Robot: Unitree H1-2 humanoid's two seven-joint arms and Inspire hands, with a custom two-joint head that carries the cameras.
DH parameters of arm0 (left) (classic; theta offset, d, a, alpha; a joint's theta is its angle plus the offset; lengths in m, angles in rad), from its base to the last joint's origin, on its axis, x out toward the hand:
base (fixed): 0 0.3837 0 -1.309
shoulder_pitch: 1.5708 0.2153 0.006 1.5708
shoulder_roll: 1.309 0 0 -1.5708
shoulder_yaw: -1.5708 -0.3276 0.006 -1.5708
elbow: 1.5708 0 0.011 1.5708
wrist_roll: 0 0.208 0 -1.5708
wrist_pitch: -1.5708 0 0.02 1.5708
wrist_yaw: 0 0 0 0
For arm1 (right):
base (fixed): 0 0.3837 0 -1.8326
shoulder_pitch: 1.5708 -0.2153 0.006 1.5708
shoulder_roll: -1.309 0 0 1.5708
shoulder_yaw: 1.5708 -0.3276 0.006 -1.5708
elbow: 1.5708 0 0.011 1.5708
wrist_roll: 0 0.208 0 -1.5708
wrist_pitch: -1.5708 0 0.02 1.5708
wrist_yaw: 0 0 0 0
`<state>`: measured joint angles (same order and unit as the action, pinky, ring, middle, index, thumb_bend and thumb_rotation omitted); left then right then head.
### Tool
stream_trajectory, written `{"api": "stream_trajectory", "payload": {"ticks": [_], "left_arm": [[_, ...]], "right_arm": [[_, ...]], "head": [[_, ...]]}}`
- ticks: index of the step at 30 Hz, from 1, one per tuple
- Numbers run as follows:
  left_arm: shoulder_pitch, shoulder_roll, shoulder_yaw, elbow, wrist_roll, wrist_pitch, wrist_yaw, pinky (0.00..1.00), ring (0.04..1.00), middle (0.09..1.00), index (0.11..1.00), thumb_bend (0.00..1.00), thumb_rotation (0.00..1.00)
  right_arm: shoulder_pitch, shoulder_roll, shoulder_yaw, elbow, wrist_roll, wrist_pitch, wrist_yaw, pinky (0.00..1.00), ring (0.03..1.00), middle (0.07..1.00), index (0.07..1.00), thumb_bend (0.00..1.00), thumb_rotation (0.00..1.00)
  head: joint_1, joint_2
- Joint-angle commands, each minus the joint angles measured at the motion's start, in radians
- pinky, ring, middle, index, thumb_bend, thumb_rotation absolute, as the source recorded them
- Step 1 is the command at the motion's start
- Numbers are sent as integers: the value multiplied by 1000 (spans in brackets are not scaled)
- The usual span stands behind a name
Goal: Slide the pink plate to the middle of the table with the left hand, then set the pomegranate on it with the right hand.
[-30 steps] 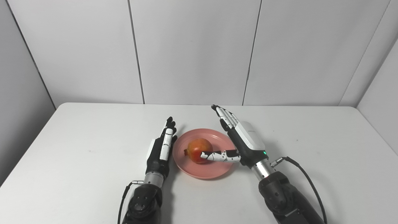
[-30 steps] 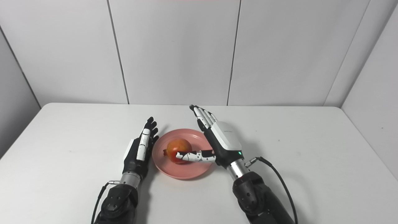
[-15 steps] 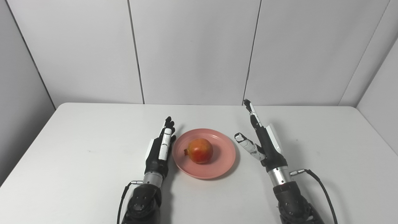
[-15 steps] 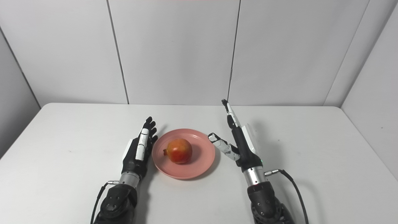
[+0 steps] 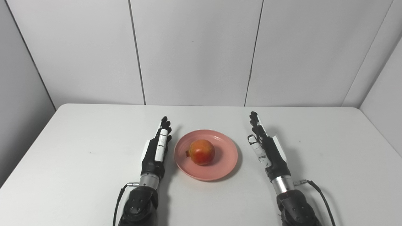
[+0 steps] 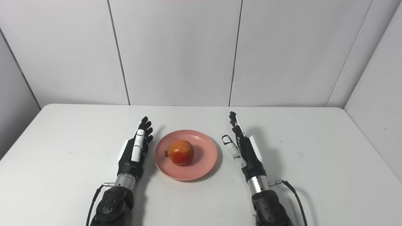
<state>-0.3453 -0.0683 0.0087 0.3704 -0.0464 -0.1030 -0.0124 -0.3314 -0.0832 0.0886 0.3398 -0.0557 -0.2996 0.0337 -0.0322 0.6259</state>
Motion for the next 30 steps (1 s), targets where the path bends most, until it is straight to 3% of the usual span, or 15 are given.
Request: {"api": "stream_trajectory", "payload": {"ticks": [1,14,30], "left_arm": [[-7,12,-2,-12,10,-45,1,1000,1000,1000,1000,561,1000],[8,36,-9,-39,23,-28,-3,1000,1000,1000,1000,565,1000],[12,47,-11,-45,-4,-18,-31,1000,1000,1000,1000,559,1000]], "right_arm": [[-26,15,-13,-27,47,27,24,1000,1000,1000,1000,705,980],[-10,47,-43,-49,160,127,87,1000,1000,1000,1000,728,976],[-21,49,-72,-38,190,171,86,1000,1000,1000,1000,661,1000]], "head": [[1,-1],[-5,4],[-13,7]]}}
